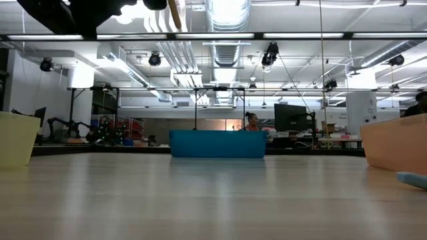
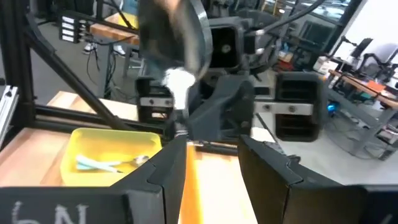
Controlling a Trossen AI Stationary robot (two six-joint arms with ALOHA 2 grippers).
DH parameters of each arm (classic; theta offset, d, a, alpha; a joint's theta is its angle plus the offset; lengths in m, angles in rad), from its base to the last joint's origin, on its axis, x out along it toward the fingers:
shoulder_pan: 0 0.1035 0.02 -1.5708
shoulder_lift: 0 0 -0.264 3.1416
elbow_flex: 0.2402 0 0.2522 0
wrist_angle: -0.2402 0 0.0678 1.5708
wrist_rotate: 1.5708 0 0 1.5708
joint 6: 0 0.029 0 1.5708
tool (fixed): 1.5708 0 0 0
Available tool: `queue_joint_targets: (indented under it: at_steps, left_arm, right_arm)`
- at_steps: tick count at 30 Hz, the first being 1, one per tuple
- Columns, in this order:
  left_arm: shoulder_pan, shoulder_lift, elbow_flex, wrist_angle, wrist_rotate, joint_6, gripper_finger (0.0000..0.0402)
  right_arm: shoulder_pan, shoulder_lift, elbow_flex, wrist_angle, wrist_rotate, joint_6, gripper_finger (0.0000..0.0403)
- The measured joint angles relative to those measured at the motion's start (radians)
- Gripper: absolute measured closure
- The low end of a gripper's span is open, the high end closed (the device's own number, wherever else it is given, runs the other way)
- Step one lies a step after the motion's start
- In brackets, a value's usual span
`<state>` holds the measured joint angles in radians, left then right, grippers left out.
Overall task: Sort silverware by color (type)
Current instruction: Put the orange spoon into the orange bin
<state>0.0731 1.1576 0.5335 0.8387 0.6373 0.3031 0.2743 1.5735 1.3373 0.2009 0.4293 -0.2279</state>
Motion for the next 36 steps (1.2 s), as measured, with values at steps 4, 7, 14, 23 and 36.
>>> queue_joint_targets:
  at_steps: [4, 7, 14, 23, 36]
  left_arm:
    - [0.000, -0.004, 0.000, -0.023, 0.000, -0.001, 0.0389]
    - [0.000, -0.005, 0.000, -0.027, 0.000, -0.001, 0.0389]
    - [0.000, -0.004, -0.001, -0.026, 0.001, -0.001, 0.0389]
    - [0.000, 0.000, 0.000, -0.029, -0.001, 0.003, 0.0389]
    - [0.000, 0.003, 0.000, -0.038, -0.127, 0.014, 0.0388]
  right_arm:
    - [0.002, 0.036, -0.001, 0.042, 0.016, 0.015, 0.0266]
    - [0.001, 0.055, -0.001, 0.077, 0.078, 0.056, 0.0266]
    - [0.002, 0.059, -0.001, 0.088, 0.094, 0.066, 0.0245]
    - [-0.001, 0.057, 0.015, 0.088, 0.003, 0.091, 0.0159]
    - [-0.009, 0.080, 0.046, 0.094, 0.015, 0.070, 0.0167]
